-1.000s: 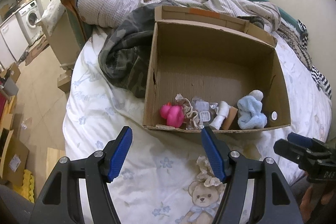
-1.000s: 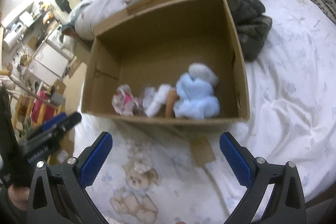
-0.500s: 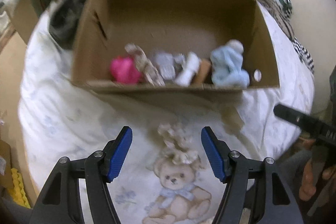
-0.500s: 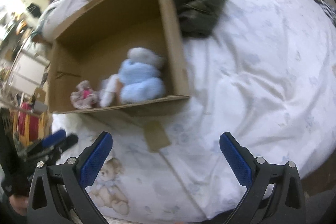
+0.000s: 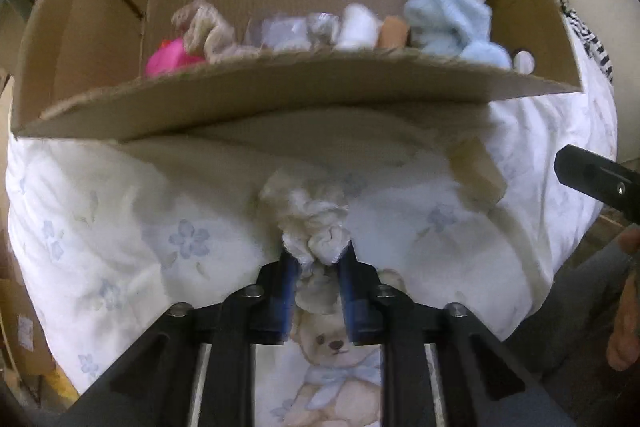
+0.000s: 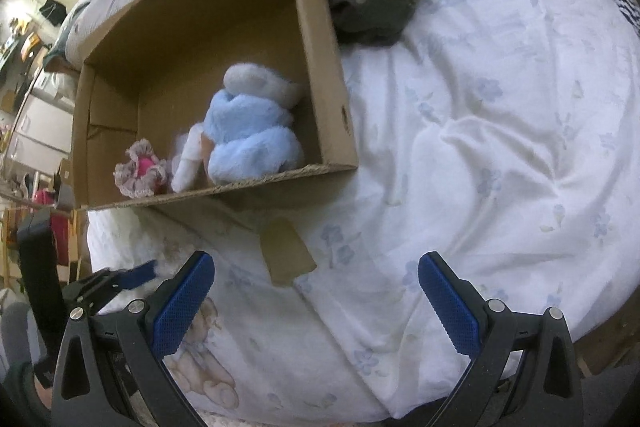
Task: Organize soft objects
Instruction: 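Grasp the white lace scrunchie with the left tool while the right tool grasps the beige pad, then carry the white scrunchie and beige pad into the box with both tools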
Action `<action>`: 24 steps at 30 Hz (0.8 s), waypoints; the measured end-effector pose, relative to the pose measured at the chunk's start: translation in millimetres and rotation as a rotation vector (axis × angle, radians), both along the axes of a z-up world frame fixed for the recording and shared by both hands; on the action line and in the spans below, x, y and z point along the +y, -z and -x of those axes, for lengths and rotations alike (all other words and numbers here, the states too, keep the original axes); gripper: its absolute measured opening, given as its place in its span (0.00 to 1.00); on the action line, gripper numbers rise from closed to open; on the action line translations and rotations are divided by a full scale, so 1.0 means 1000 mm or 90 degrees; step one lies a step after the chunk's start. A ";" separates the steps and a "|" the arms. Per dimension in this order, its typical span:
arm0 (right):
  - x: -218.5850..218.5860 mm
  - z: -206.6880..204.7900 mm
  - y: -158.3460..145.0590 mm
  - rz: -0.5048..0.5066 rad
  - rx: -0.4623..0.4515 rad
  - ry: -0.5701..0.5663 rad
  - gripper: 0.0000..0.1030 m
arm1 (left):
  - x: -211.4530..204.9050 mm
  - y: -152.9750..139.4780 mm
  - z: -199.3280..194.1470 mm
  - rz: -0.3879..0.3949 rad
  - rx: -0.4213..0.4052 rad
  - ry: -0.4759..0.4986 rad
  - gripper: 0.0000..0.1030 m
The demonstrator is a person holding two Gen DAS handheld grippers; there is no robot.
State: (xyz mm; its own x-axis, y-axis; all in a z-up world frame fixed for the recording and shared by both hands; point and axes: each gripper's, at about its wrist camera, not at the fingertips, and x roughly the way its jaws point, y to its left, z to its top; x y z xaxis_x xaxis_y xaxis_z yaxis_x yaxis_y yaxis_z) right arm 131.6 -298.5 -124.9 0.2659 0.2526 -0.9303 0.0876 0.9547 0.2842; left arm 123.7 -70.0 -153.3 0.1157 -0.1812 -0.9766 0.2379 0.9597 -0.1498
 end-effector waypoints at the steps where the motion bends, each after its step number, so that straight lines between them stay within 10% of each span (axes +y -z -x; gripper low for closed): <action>1: 0.002 -0.002 0.004 -0.001 0.007 -0.007 1.00 | 0.001 -0.001 0.000 0.002 -0.004 -0.002 0.15; 7: 0.031 -0.014 0.028 0.026 0.044 -0.062 0.99 | 0.009 -0.023 0.002 0.002 -0.044 -0.024 0.13; 13: 0.054 -0.020 0.043 0.074 0.066 -0.103 0.77 | 0.022 -0.040 0.011 -0.001 -0.071 -0.051 0.13; 15: 0.056 -0.020 0.046 0.085 0.072 -0.105 0.47 | 0.025 -0.047 0.015 -0.001 -0.082 -0.059 0.13; 20: 0.053 -0.014 0.042 0.099 0.062 -0.099 0.13 | 0.029 -0.050 0.014 -0.012 -0.093 -0.068 0.13; 24: 0.054 -0.008 0.032 0.095 0.037 -0.095 0.11 | 0.043 -0.053 0.009 -0.018 -0.094 -0.083 0.13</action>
